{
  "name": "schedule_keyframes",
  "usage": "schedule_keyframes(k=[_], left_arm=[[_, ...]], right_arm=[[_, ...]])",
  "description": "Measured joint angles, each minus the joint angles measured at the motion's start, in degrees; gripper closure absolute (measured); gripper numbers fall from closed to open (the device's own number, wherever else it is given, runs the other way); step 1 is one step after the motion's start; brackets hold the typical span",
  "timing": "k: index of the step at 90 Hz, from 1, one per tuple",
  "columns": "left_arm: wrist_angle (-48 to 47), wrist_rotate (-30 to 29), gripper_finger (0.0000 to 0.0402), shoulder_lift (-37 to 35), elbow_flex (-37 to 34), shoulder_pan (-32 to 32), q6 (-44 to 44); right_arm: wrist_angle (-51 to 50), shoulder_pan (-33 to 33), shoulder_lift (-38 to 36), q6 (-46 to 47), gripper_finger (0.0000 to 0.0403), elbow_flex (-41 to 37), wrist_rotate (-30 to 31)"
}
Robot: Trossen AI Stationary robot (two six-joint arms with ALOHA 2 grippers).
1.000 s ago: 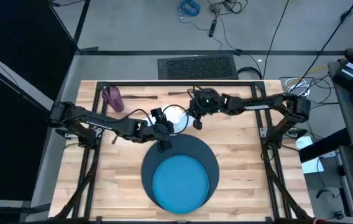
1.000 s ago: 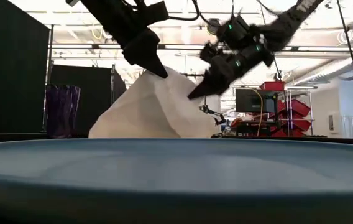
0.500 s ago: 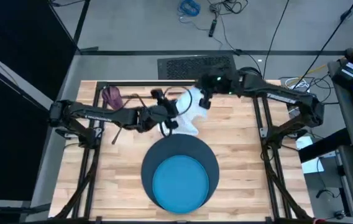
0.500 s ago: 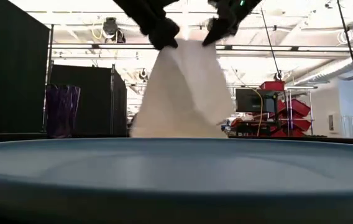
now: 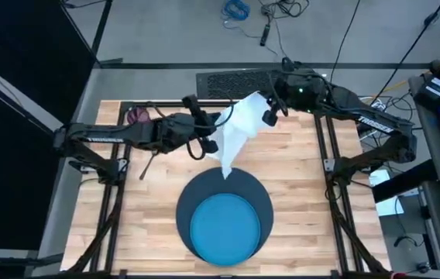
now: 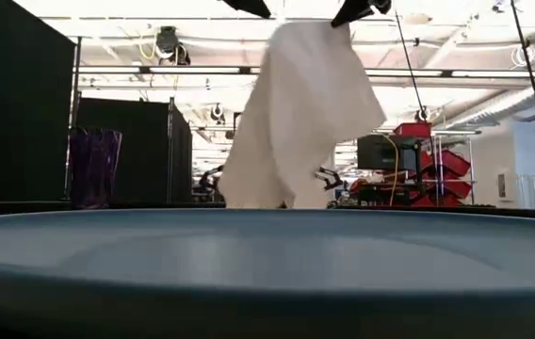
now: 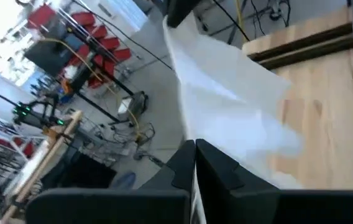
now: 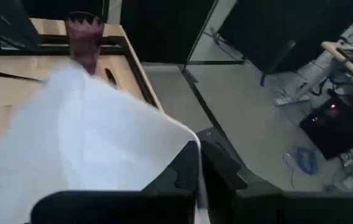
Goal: Set table place
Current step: Fold the white table napkin
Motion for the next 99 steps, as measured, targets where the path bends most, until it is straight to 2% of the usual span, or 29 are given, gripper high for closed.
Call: schedule_keyframes(k=[16,23,45,62,75,99], left_arm=[[-4.7,0.5,0.0402,0.2,-0.1,0.0,-3.7],[-5.0,2.6,0.0402,0.1,-0.5,0.0,-7.0],[-7.1,19.6,0.0402,1.5,-5.7,0.1,-21.1],[-7.9,19.9,0.0401,6.5,-11.5,0.2,-24.8],[-8.6,20.5,0.0396,10.5,-12.1,0.1,-27.3],[-7.9,20.0,0.0340,14.7,-12.1,0.3,-31.5]], right_arm=[[0.0,0.0,0.0,0.7,0.0403,0.0,0.1],[0.1,0.0,0.0,1.2,0.0403,0.0,0.1],[0.2,0.0,0.0,2.2,0.0403,0.0,0.0],[-0.1,0.0,0.0,2.7,0.0403,0.0,0.0],[-1.6,0.0,0.0,3.3,0.0403,0.0,0.0],[-4.7,0.0,0.0,3.7,0.0403,0.0,0.1]])
